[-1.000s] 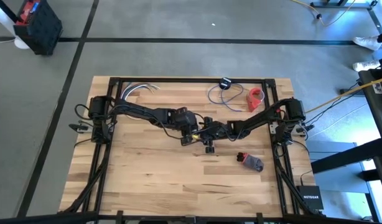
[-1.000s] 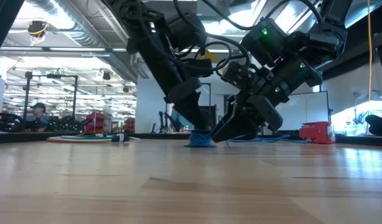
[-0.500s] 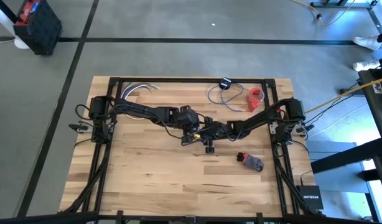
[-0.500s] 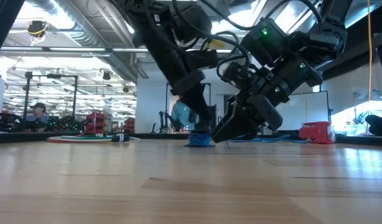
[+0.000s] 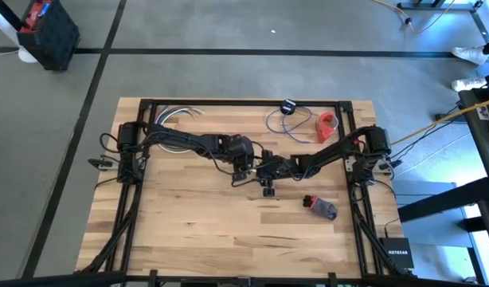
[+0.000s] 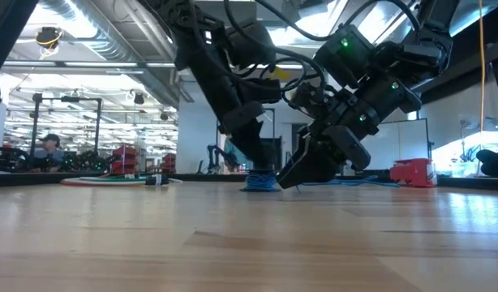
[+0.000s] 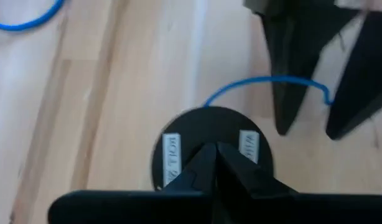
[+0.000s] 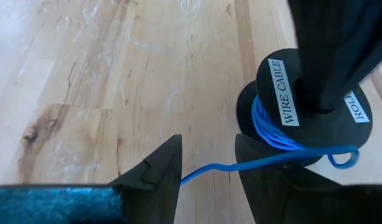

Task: Coil cords
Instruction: Uncoil the blue wire from the spool

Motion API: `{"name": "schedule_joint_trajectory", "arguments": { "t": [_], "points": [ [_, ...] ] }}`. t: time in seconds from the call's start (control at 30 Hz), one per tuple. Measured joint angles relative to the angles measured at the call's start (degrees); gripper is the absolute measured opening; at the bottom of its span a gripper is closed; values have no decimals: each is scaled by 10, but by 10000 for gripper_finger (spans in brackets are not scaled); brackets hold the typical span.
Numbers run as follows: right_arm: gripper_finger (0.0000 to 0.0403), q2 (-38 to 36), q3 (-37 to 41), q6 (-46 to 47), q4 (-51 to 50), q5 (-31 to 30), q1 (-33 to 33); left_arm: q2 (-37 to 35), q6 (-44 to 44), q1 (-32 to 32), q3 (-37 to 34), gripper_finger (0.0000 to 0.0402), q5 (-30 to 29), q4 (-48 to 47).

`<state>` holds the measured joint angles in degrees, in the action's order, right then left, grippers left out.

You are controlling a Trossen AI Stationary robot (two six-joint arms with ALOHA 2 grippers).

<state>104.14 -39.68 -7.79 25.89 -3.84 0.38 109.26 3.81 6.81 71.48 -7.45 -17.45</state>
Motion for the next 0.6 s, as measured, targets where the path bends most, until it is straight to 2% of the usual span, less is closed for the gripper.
{"name": "schedule_joint_trajectory", "arguments": {
  "t": [0.6],
  "points": [
    [154, 0, 0, 17, -4, 0, 0, 2, -8, 8, -20, 4, 11, 8]
  ]
}}
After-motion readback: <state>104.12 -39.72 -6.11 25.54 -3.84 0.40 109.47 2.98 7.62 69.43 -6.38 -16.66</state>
